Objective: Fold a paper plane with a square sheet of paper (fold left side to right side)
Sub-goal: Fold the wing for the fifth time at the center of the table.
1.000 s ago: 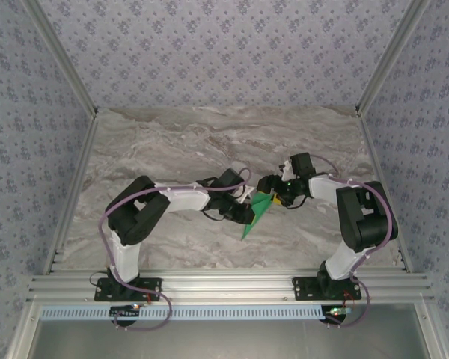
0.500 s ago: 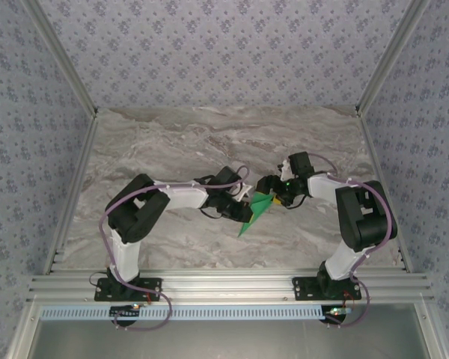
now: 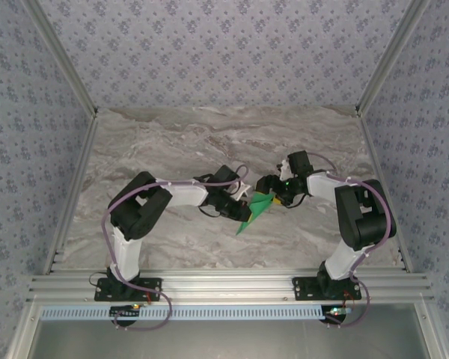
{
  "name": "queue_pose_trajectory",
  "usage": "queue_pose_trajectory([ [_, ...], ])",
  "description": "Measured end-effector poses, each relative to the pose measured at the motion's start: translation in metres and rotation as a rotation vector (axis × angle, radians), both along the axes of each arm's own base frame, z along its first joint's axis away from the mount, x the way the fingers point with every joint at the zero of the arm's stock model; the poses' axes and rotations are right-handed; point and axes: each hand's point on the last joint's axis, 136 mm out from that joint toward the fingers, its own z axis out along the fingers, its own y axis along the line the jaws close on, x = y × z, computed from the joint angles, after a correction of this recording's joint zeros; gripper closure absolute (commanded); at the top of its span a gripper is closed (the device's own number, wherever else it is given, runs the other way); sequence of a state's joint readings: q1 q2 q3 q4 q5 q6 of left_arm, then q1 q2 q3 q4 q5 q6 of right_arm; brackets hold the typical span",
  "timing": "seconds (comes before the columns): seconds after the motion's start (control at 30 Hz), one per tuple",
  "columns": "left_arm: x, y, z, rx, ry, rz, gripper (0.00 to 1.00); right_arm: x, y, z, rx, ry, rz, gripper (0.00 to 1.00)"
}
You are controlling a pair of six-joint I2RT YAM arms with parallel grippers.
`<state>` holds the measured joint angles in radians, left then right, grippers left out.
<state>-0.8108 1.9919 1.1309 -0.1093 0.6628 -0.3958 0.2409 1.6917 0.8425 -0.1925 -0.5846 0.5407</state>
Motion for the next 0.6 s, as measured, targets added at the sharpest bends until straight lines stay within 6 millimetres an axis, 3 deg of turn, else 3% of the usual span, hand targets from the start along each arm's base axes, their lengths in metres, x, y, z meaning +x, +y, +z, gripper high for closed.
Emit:
queue_pose_trajectory([
  [0.3, 0.001, -0.001, 0.003, -0.002, 0.0, -0.015, 0.9, 0.002, 0.0, 0.004, 0.025, -0.005, -0.008, 0.24],
  [0.6, 0.003, -0.005, 0.005, -0.016, 0.004, -0.023, 0.9, 0.001, -0.021, 0.021, 0.025, -0.029, -0.065, 0.23],
])
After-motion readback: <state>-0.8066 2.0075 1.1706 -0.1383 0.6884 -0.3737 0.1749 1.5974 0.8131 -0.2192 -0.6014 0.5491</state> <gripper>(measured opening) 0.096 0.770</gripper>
